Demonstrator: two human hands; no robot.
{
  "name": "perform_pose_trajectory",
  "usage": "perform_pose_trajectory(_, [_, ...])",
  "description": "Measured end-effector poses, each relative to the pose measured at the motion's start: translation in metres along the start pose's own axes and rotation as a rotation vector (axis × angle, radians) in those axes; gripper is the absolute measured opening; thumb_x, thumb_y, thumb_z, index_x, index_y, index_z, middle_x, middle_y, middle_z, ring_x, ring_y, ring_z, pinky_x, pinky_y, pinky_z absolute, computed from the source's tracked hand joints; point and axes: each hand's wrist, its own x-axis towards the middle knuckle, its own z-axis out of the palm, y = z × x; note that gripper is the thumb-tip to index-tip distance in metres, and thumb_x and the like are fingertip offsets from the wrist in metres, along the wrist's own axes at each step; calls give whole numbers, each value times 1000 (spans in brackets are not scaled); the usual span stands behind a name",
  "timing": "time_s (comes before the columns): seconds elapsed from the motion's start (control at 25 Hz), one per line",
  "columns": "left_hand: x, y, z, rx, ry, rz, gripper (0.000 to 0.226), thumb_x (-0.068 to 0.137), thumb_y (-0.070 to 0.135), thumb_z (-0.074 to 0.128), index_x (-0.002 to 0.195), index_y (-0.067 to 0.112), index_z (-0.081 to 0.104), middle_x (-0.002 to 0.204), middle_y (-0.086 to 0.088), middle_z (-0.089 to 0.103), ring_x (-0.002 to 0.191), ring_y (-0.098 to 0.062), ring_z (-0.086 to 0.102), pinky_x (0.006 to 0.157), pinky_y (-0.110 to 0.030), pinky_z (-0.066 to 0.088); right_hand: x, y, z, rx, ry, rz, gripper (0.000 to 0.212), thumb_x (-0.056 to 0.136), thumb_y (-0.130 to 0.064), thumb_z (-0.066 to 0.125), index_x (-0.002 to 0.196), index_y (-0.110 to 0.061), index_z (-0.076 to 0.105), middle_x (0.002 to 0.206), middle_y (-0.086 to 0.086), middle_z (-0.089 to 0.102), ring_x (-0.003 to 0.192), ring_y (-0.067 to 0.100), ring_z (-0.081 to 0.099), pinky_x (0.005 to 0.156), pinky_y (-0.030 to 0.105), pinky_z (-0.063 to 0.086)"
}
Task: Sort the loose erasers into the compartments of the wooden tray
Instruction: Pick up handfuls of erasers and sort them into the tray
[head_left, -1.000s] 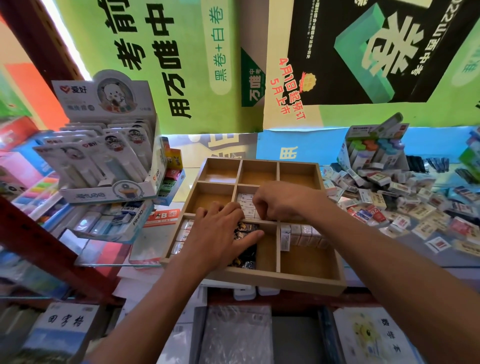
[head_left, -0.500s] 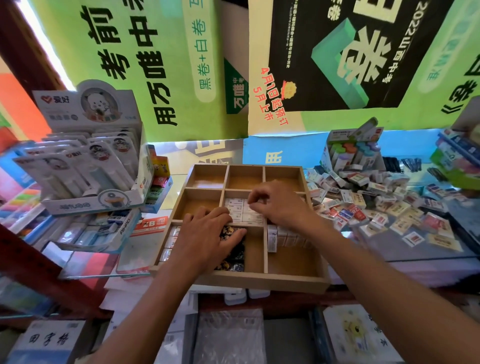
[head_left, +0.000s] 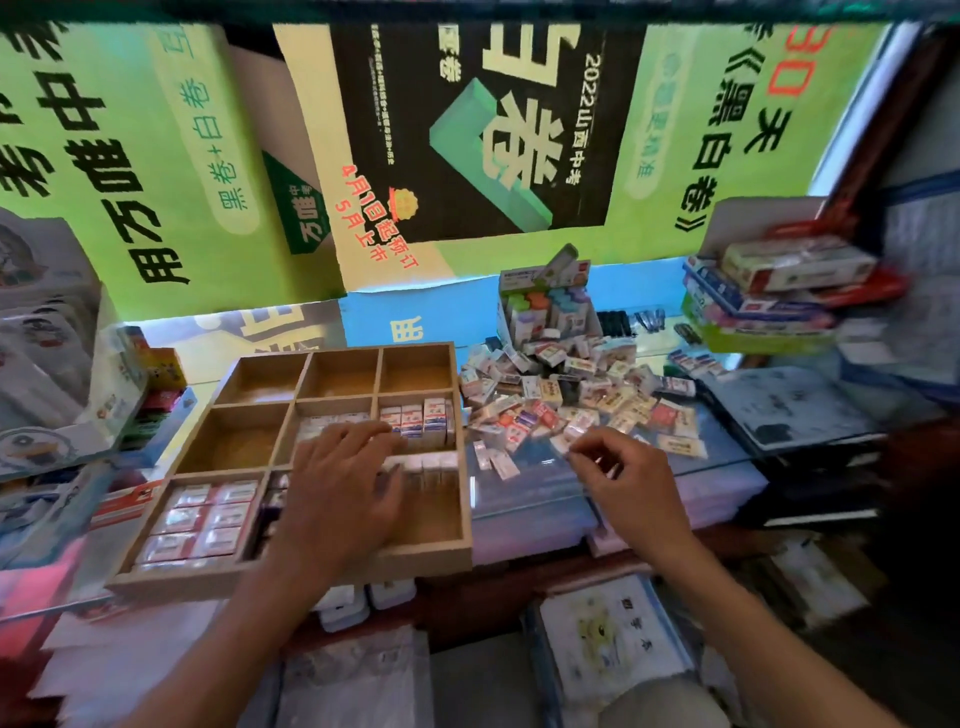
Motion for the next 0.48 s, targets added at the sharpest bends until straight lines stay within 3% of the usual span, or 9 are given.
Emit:
perform_pose_trajectory(0.16, [20, 104, 50, -108, -44, 288, 28, 84, 25, 54, 106, 16, 69, 111, -1, 67, 103, -22, 60, 88, -38, 50, 0, 48, -27, -187, 40, -28, 13, 85, -16, 67, 74, -22, 64, 73, -7, 66, 69, 12, 60, 64, 35, 51])
perform_pose_trajectory(0.32, [26, 168, 103, -100, -254, 243, 44, 82, 30, 56, 123, 15, 61, 128, -5, 60, 116, -27, 56, 93, -41, 47, -4, 79, -39, -323, -36, -132, 6, 86, -17, 61, 85, -22, 65, 89, -4, 62, 88, 19, 54, 75, 34, 45])
perform_pose_trajectory(0.4, [31, 174, 121, -27, -246, 255, 43, 83, 39, 49, 118, 18, 62, 123, -4, 60, 111, -26, 57, 87, -40, 49, -7, 80, -46, -283, -72, -179, 10, 84, -17, 59, 89, -18, 69, 92, -4, 65, 90, 15, 55, 79, 32, 44])
perform_pose_trajectory(0.48, [42, 169, 131, -43, -232, 270, 41, 85, 46, 44, 113, 21, 60, 115, -1, 59, 103, -24, 55, 81, -40, 48, -4, 82, -62, -228, 12, -185, 11, 84, -13, 62, 90, -16, 71, 89, -5, 68, 88, 10, 56, 78, 26, 44])
